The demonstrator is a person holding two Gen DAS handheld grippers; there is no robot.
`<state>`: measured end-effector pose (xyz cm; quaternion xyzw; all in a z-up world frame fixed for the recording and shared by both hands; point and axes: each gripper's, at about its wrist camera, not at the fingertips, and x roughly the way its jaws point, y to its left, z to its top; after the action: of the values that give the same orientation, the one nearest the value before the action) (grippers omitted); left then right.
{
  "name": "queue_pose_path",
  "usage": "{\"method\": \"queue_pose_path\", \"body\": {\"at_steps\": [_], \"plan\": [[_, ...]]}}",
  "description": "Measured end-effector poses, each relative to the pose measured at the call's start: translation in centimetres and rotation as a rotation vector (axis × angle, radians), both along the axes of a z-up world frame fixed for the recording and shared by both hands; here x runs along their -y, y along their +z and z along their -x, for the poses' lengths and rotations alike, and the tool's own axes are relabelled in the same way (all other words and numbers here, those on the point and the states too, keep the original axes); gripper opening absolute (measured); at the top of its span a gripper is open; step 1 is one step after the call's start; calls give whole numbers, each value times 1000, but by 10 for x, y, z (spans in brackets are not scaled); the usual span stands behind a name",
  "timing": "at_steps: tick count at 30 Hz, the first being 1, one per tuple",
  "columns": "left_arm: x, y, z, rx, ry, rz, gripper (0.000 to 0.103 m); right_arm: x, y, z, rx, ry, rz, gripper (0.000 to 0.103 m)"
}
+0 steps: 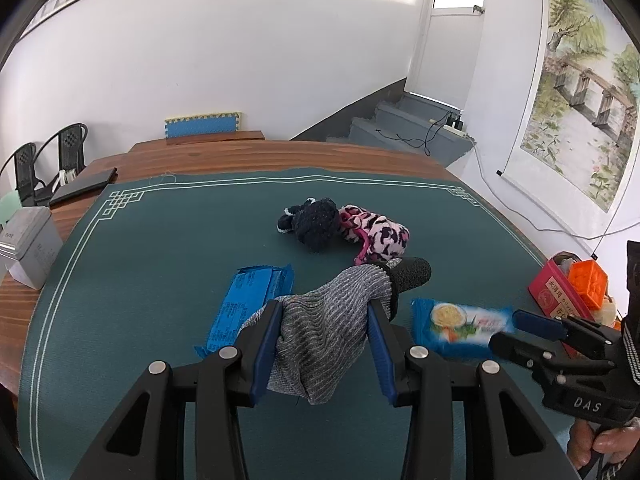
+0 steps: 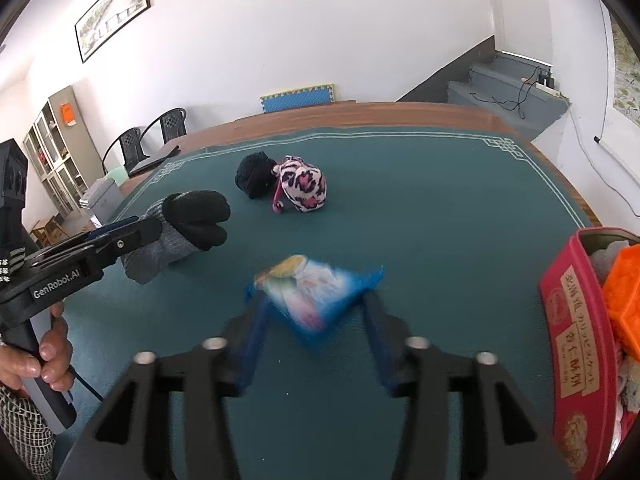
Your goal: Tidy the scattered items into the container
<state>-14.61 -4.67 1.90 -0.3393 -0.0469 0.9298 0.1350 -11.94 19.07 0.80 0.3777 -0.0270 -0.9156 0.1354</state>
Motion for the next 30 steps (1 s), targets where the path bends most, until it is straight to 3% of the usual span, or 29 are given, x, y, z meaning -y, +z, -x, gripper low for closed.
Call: {"method": "queue_pose_path", "body": {"at_steps": [11, 20, 27, 30], "plan": [[0, -3, 2, 6, 0, 0, 44, 3, -9, 9, 24, 25, -1, 71], [-1, -4, 1, 8, -6, 7, 44, 13, -16, 15, 3, 31, -104, 71], [-1, -6, 2, 11, -7, 4, 44, 15, -6, 34, 11, 154, -140, 79], [0, -6, 2, 13, -7, 2, 44, 19, -15, 43, 76, 244, -148, 79]]}}
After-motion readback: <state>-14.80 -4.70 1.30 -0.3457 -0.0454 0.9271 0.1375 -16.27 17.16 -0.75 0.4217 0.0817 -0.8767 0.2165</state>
